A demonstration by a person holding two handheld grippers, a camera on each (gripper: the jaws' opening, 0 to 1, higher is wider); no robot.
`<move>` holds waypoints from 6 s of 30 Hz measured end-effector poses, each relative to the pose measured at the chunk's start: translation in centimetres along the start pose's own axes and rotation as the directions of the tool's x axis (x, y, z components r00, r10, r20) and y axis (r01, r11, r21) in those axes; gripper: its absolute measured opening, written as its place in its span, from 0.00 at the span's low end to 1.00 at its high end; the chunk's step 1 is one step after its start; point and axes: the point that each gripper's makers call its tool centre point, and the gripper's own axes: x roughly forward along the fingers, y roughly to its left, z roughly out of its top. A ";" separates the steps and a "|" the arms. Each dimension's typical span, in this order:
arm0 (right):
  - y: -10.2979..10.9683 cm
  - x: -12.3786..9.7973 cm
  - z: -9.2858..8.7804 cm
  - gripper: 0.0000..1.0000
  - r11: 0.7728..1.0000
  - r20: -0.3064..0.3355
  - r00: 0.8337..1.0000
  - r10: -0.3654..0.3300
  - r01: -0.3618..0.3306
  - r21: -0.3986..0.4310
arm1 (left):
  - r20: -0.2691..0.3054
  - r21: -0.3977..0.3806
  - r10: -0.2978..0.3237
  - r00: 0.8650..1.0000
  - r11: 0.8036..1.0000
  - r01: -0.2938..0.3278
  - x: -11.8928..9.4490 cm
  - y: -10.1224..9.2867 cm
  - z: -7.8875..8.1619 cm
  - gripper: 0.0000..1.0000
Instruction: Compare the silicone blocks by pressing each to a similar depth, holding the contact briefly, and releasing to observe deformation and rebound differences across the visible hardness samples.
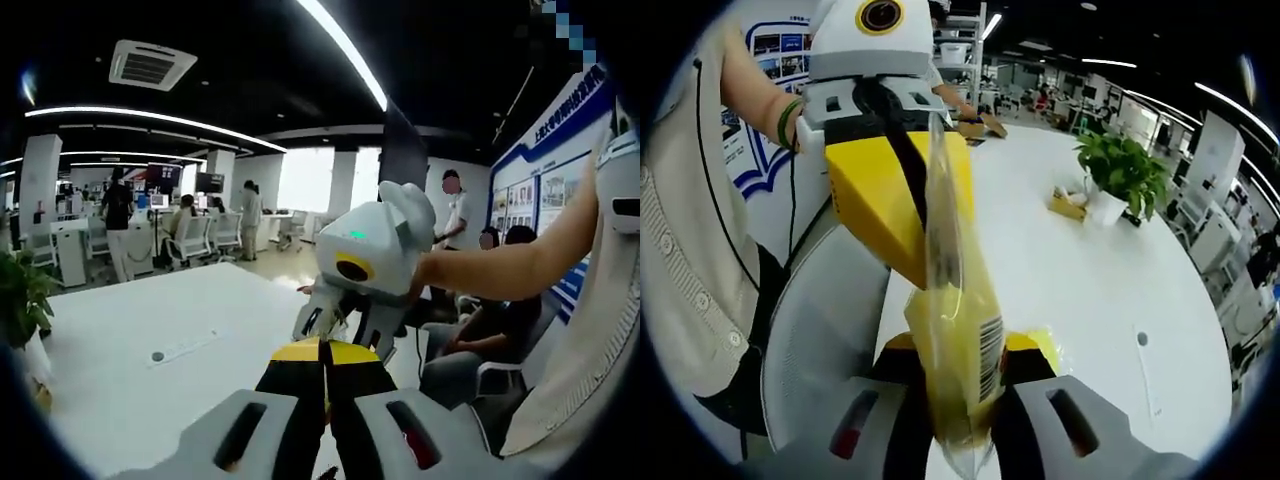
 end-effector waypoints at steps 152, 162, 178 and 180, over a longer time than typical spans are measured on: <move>-0.1 -12.1 -22.9 0.52 0.665 0.141 0.847 -0.513 0.288 0.689 | -0.131 -0.889 0.397 0.908 0.359 -0.285 20.4 14.5 -26.2 0.00; -0.2 -12.5 -23.4 0.51 0.650 0.147 0.838 -0.526 0.285 0.705 | -0.190 -0.914 0.421 0.887 0.253 -0.316 21.9 12.7 -29.0 0.00; 0.6 -12.0 -22.6 0.52 0.660 0.159 0.841 -0.518 0.274 0.699 | -0.185 -0.750 0.431 0.883 0.519 -0.410 20.8 13.5 -26.4 0.31; 0.9 -12.1 -22.2 0.54 0.662 0.161 0.843 -0.514 0.270 0.699 | -0.182 -0.741 0.439 0.880 0.527 -0.416 20.3 13.5 -25.8 0.35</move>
